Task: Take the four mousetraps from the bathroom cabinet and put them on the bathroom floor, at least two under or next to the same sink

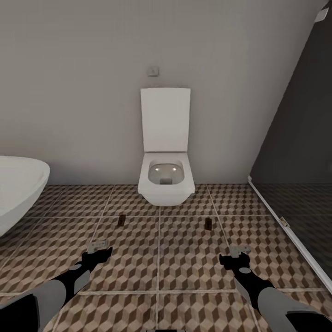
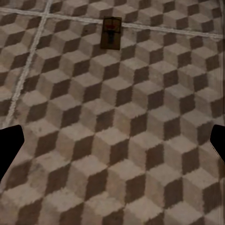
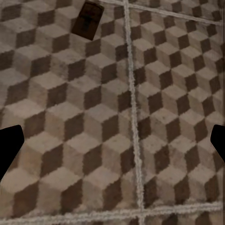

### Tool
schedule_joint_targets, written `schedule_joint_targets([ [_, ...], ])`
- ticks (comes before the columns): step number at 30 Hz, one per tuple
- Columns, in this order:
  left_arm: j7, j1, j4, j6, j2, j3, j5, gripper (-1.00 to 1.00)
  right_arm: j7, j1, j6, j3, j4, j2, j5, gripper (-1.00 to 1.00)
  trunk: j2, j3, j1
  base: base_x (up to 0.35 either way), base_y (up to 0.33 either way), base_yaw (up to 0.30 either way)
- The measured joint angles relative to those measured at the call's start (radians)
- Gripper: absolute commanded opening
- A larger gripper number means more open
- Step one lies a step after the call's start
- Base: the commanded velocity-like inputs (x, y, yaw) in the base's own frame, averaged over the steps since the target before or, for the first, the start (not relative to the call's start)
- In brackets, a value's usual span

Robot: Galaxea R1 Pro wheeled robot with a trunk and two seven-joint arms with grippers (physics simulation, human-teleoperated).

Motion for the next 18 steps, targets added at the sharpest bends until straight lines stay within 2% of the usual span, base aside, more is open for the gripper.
schedule_joint_targets([
  [18, 0.0, 0.0, 0.0, 0.007, 0.0, 0.001, 0.0, 1.0, -0.003, 0.0, 0.023, 0.0, 0.0, -0.001, 0.0, 1.0, 0.004, 0.07, -0.008, 0.0, 0.0, 0.0],
])
